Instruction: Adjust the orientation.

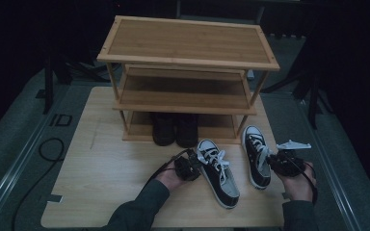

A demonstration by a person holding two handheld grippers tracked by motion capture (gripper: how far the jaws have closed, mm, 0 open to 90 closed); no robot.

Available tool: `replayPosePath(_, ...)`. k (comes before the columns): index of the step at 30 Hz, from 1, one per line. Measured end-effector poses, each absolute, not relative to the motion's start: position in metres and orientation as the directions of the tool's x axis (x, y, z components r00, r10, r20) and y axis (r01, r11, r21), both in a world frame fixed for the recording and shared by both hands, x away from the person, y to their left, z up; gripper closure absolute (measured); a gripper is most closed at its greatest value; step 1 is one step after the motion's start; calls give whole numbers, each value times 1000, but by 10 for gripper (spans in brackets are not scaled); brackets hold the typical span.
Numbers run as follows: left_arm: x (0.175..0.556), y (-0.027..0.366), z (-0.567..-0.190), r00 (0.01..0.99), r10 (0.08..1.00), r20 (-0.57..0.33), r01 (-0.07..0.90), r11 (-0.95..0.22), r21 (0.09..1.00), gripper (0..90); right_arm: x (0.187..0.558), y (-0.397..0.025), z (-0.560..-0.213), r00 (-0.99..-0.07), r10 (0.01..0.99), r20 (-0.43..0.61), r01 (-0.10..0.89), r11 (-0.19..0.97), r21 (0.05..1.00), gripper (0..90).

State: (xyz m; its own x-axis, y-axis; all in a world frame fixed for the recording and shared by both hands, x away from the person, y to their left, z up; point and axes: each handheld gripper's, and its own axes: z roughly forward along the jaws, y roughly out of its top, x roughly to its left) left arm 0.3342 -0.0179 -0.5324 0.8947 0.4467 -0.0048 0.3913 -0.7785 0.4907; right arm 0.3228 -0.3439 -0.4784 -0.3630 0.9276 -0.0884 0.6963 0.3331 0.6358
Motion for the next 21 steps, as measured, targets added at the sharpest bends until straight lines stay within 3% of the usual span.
replayPosePath(12, 335, -16, -533, 891, 453, -12, 399, -772, 495, 840, 351, -336, -495, -321, 942, -97, 759, 317, 569, 704)
replayPosePath(17, 335, -15, -533, 889, 457, -17, 404, -767, 499, 831, 357, -333, -498, -313, 944, -101, 775, 315, 548, 860)
replayPosePath(21, 335, -15, -533, 891, 453, -13, 399, -771, 496, 826, 356, -334, -495, -289, 951, -112, 786, 302, 539, 880)
